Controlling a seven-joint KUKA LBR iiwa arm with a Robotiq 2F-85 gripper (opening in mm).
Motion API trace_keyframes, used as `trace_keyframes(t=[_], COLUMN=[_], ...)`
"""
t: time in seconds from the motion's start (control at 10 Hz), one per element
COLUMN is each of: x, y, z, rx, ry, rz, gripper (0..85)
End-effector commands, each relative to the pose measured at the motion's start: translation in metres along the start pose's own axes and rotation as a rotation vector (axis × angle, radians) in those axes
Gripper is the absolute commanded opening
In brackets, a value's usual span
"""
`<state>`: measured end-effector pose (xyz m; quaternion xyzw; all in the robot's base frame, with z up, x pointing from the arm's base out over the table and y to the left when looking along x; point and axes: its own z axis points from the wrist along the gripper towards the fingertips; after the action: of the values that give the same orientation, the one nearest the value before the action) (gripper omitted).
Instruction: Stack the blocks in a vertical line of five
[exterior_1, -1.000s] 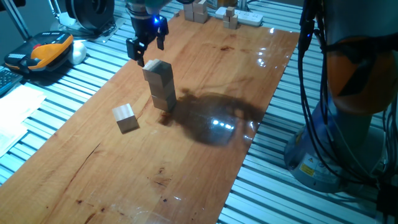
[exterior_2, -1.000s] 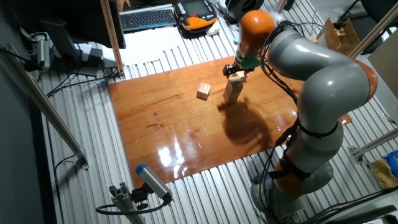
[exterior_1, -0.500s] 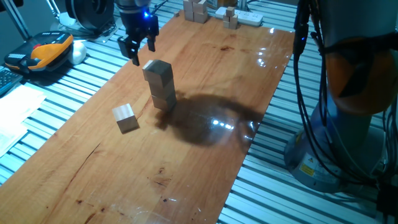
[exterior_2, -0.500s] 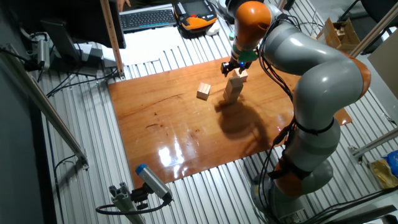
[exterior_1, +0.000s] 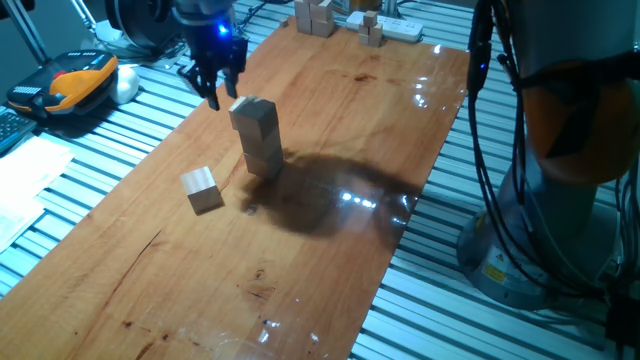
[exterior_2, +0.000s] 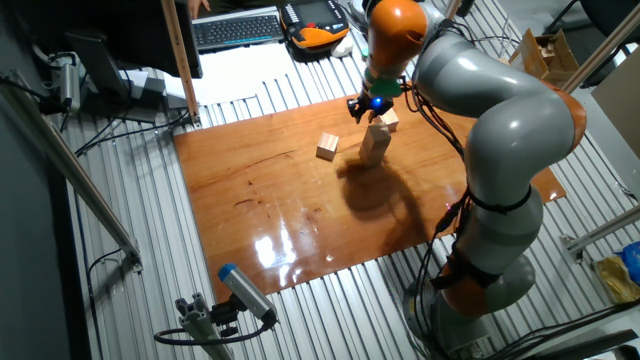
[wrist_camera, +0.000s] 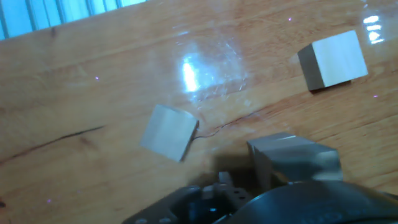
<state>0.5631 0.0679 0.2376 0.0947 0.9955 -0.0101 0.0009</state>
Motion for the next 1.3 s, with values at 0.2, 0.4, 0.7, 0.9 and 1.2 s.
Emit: trace_keyframes(t=[0.2,0.4,0.7,0.9,1.2], x=[0.001,0.002,0.002,-0.002,-0.004], y=[0.016,0.021,0.027,0.032,0.046], z=[-0.004,-0.003,0.0,0.007,0.017], rx=[0.001,0.099,0.044,-0.095,-0.095], ry=[0.032,0.023,0.027,0.068,0.023], rz=[0.019,0.12,0.323,0.258,0.248], gripper=[0.0,0.0,0.0,0.0,0.0])
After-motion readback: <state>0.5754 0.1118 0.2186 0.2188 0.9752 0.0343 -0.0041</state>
